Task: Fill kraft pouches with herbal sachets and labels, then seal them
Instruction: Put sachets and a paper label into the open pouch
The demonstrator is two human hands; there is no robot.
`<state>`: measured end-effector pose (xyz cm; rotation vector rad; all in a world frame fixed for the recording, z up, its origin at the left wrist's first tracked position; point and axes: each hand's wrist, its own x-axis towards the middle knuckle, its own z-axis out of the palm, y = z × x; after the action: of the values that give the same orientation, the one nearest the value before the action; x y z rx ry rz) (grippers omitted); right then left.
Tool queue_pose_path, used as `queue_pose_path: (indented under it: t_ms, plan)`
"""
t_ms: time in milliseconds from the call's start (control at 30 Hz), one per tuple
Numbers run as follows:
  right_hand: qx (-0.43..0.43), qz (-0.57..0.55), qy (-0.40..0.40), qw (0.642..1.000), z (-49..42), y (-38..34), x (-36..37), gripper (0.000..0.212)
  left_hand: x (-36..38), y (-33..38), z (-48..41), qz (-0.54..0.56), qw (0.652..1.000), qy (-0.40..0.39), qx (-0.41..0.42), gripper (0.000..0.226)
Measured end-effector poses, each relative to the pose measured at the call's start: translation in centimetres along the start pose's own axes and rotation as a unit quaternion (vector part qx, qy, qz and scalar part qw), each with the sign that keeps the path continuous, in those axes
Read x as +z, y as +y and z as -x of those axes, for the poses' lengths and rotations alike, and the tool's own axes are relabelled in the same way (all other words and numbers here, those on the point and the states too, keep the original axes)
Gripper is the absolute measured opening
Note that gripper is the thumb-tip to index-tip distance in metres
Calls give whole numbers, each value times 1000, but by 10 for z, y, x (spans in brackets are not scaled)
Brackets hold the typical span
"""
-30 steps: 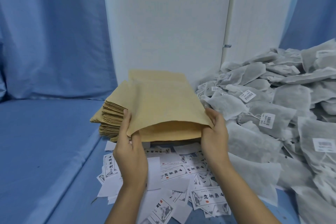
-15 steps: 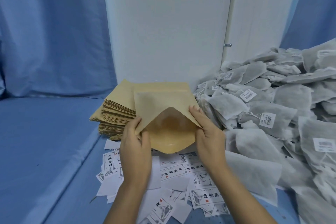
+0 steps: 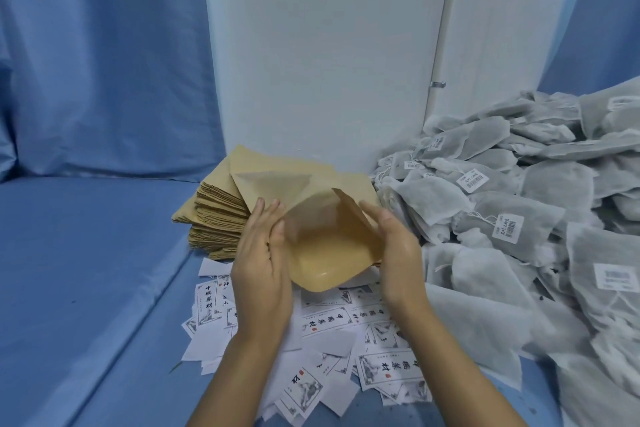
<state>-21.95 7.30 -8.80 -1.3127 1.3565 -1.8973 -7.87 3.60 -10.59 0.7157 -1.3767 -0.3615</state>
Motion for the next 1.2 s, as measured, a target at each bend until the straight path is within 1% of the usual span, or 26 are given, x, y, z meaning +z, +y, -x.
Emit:
queue_pose_path:
  t_ms: [67, 133, 200, 233, 267, 300, 333, 367, 400, 433, 467, 500, 533, 567, 600, 667, 700, 733, 800, 867, 933, 1033, 1133, 1200]
  plan:
    - [10, -31, 53, 998, -6, 1, -3, 49, 2, 5, -2, 0, 1000, 9, -9, 33]
    - [9, -49, 125, 991, -9, 1, -6, 42, 4, 11, -3, 0, 1000, 21, -10, 34]
    - [21, -8, 183, 983, -9, -1, -12, 34, 5, 15, -3, 4, 999, 37, -18, 27]
    - [32, 31, 182, 982, -9, -1, -19, 32, 5, 18, -3, 10, 999, 43, -19, 26]
    - [41, 76, 156, 984, -9, -2, -25, 30, 4, 20, -4, 15, 999, 48, -20, 27]
    - [39, 131, 116, 984, -9, -4, -32, 30, 4, 23, -6, 18, 998, 52, -22, 29]
    - [22, 207, 72, 976, -8, -4, -39, 30, 3, 25, -7, 20, 998, 55, -25, 30]
    - [-3, 300, 34, 953, -5, -5, -45, 27, 3, 27, -7, 21, 998, 56, -26, 31]
    - [-40, 401, 18, 915, -2, -7, -51, 23, 4, 29, -7, 22, 998, 56, -26, 32]
    - [-94, 492, 38, 865, 3, -9, -56, 17, 5, 31, -7, 23, 998, 56, -27, 32]
    - [-145, 552, 69, 818, 8, -9, -62, 12, 7, 32, -7, 25, 998, 57, -30, 32]
    - [-181, 585, 103, 784, 12, -10, -67, 18, 8, 33, -6, 27, 997, 57, -34, 31]
    - [-192, 601, 135, 764, 14, -10, -72, 26, 9, 32, -6, 28, 997, 58, -38, 30]
    - [-171, 605, 157, 762, 15, -8, -76, 29, 11, 32, -5, 26, 997, 58, -42, 28]
    - [-131, 603, 166, 769, 14, -6, -81, 32, 12, 32, -4, 24, 997, 57, -45, 27]
    - [-40, 601, 156, 783, 13, -1, -87, 38, 15, 33, -2, 22, 997, 54, -51, 25]
    - [-16, 599, 145, 787, 13, 1, -90, 39, 17, 33, -1, 21, 997, 51, -54, 24]
    - [-12, 595, 137, 791, 13, 4, -92, 39, 18, 33, 0, 21, 997, 48, -56, 23]
    - [-44, 576, 129, 806, 13, 7, -92, 35, 21, 31, 2, 18, 997, 40, -60, 21]
    - [-77, 542, 124, 828, 13, 9, -91, 34, 22, 29, 3, 15, 997, 37, -63, 22]
    - [-89, 513, 105, 847, 12, 9, -90, 33, 22, 29, 3, 15, 997, 36, -63, 21]
    - [-111, 481, 80, 866, 11, 8, -90, 31, 22, 29, 3, 14, 997, 36, -62, 21]
    - [-173, 426, 73, 885, 11, 0, -86, 31, 22, 29, 3, 15, 997, 37, -66, 21]
    - [-194, 390, 51, 899, 10, -1, -82, 29, 22, 29, 3, 11, 997, 36, -67, 21]
